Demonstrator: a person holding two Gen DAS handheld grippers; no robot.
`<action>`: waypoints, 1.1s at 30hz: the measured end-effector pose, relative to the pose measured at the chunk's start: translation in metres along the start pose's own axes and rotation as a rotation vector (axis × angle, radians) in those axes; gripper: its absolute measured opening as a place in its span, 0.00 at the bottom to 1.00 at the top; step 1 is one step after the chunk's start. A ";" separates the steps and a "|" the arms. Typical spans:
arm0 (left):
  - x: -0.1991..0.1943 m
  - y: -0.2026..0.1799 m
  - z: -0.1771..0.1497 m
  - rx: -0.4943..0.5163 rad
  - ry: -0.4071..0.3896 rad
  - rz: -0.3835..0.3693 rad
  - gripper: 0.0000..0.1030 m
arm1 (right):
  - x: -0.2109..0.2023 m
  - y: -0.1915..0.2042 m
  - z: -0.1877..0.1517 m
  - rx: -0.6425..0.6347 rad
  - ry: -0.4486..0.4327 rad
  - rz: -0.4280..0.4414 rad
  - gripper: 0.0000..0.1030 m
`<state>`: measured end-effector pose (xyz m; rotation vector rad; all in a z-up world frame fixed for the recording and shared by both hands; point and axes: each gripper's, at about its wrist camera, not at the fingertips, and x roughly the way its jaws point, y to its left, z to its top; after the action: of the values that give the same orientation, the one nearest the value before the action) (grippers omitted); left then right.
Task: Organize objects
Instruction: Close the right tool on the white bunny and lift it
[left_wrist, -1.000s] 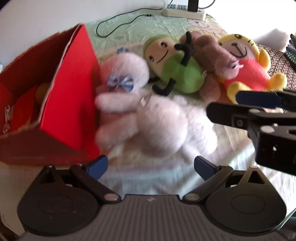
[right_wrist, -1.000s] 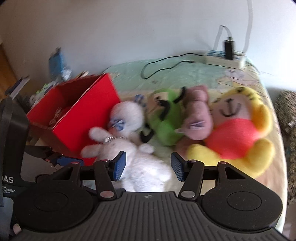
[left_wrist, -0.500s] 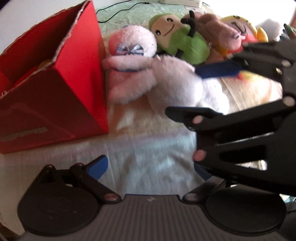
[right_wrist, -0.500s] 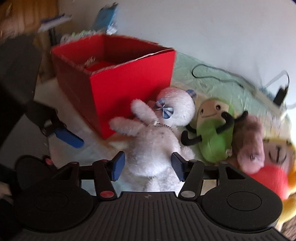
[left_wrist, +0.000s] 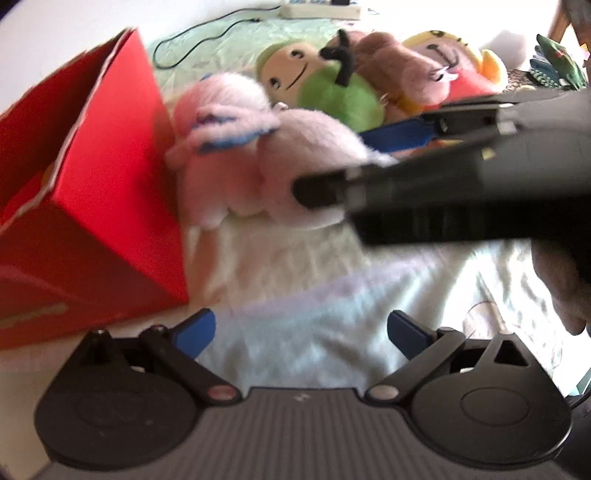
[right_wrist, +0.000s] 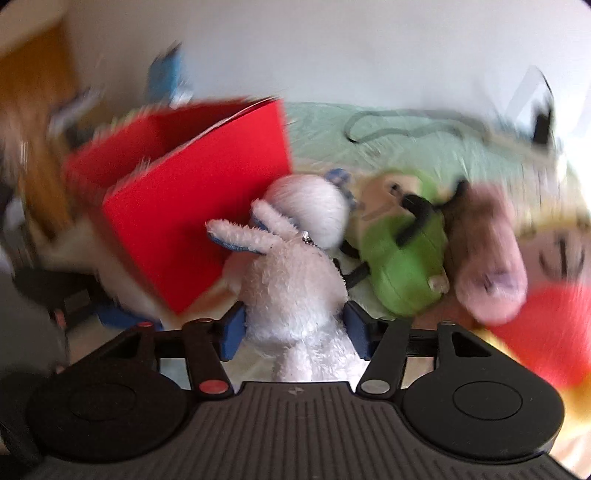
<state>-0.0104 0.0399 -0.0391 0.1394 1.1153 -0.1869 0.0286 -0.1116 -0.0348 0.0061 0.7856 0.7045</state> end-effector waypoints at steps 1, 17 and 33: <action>0.000 -0.002 0.002 0.007 -0.007 -0.004 0.96 | -0.001 -0.013 0.002 0.105 -0.004 0.032 0.53; 0.017 -0.018 0.053 -0.010 -0.091 -0.197 0.89 | 0.012 -0.125 -0.044 1.097 0.021 0.403 0.59; 0.042 0.011 0.069 -0.108 -0.090 -0.296 0.86 | 0.019 -0.112 -0.025 0.876 0.023 0.446 0.60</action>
<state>0.0706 0.0328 -0.0467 -0.1307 1.0499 -0.3924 0.0870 -0.1931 -0.0938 0.9918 1.0777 0.7257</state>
